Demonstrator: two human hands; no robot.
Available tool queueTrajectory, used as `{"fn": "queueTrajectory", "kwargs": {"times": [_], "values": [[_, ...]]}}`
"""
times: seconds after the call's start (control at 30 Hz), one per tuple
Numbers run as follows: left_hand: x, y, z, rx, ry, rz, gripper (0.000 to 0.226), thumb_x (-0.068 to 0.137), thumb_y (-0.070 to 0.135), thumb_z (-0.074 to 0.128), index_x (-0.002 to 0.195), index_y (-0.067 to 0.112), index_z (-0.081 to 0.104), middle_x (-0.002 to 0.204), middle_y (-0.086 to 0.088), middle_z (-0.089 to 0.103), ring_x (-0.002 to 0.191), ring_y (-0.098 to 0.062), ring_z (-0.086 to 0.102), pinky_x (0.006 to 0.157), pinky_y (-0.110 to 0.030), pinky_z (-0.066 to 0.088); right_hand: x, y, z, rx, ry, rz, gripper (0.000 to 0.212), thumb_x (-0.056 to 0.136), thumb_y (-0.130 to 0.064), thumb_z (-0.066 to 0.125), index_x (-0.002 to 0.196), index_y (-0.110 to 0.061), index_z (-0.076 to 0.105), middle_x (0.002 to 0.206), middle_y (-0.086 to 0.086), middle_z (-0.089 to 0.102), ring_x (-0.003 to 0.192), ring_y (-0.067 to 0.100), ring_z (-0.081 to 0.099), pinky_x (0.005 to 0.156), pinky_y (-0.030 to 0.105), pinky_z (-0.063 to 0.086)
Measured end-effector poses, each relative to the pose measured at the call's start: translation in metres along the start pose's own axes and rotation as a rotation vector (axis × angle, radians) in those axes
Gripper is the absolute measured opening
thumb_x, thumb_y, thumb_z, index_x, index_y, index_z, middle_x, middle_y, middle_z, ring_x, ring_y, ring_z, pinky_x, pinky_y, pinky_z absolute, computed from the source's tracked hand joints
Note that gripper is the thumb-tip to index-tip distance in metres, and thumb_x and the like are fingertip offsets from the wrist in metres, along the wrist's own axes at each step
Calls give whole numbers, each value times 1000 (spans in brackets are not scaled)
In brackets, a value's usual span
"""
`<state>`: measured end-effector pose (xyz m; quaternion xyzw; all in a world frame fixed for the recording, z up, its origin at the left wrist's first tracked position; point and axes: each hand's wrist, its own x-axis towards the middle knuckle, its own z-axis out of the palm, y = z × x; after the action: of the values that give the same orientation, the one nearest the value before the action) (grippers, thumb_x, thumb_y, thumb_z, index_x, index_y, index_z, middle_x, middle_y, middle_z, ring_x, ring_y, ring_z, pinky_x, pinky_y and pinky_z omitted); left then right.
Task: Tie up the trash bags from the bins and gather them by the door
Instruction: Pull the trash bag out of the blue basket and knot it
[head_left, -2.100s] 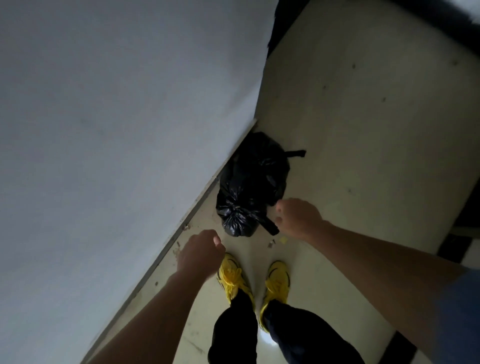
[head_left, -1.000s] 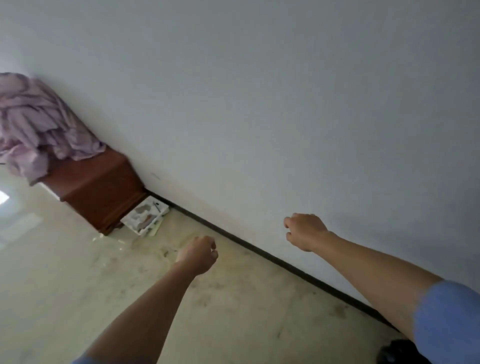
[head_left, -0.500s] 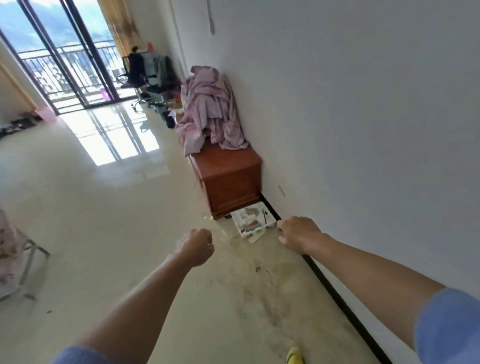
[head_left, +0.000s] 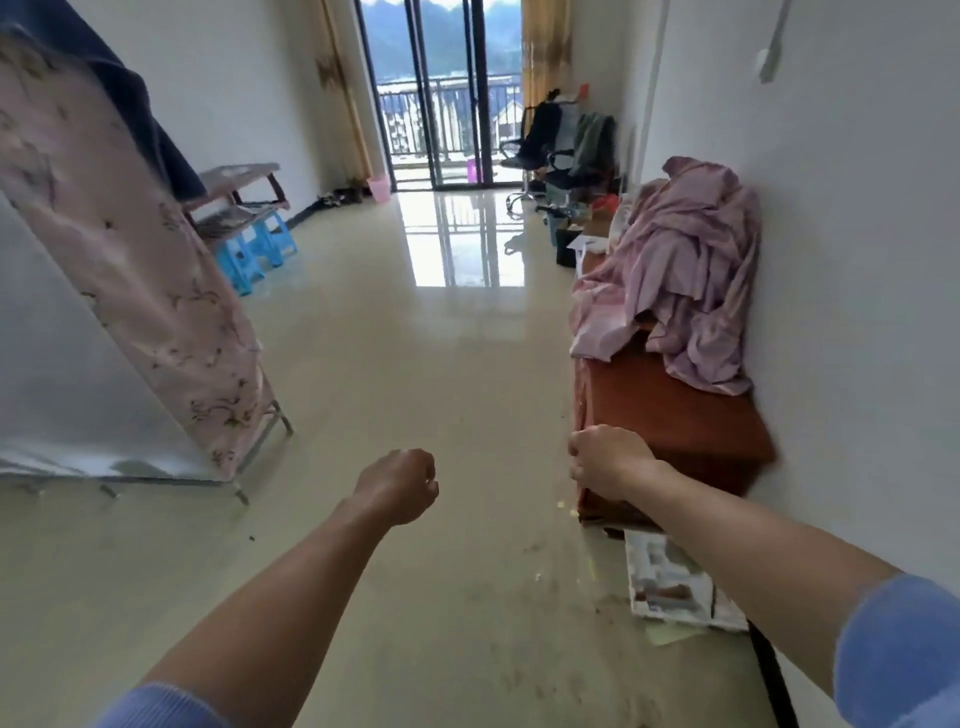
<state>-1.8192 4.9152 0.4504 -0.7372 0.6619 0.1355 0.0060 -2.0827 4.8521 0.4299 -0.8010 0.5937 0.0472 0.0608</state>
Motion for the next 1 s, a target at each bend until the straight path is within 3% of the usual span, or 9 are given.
{"fn": "queueTrajectory", "kwargs": {"times": [0.2, 0.4, 0.53, 0.77, 1.0], "values": [[140, -67, -18, -25, 0, -128, 23, 89, 33, 53, 107, 23, 65, 116, -6, 65, 107, -26, 61, 82, -30, 45, 176, -32, -4, -21, -24, -124, 34, 91, -32, 51, 123, -22, 60, 123, 3, 62, 110, 26, 60, 89, 36, 48], [312, -107, -70, -36, -10, -112, 25, 90, 33, 53, 110, 23, 64, 120, -7, 64, 109, -26, 60, 85, -30, 46, 352, -35, -37, -32, -19, -35, 33, 90, -33, 53, 119, -21, 61, 123, 4, 62, 110, 27, 61, 88, 34, 49], [417, -113, -118, -30, 4, -78, 25, 91, 33, 54, 111, 23, 64, 121, -6, 64, 109, -26, 61, 85, -29, 45, 444, -27, -73, 1, 12, 12, 35, 90, -36, 54, 122, -25, 61, 124, 3, 63, 114, 26, 59, 88, 34, 48], [609, -106, -153, -12, 13, 12, 26, 92, 33, 52, 113, 22, 63, 122, -6, 63, 109, -26, 60, 86, -31, 46, 626, 6, -93, -13, 2, 76, 31, 87, -36, 55, 114, -22, 63, 118, 4, 65, 105, 27, 64, 85, 35, 52], [818, -115, -198, -17, -5, -40, 26, 92, 33, 52, 112, 22, 64, 122, -5, 63, 110, -24, 60, 86, -30, 45, 851, 45, -118, 4, -35, 76, 33, 92, -35, 54, 121, -19, 60, 119, 3, 64, 103, 25, 62, 82, 34, 51]]}}
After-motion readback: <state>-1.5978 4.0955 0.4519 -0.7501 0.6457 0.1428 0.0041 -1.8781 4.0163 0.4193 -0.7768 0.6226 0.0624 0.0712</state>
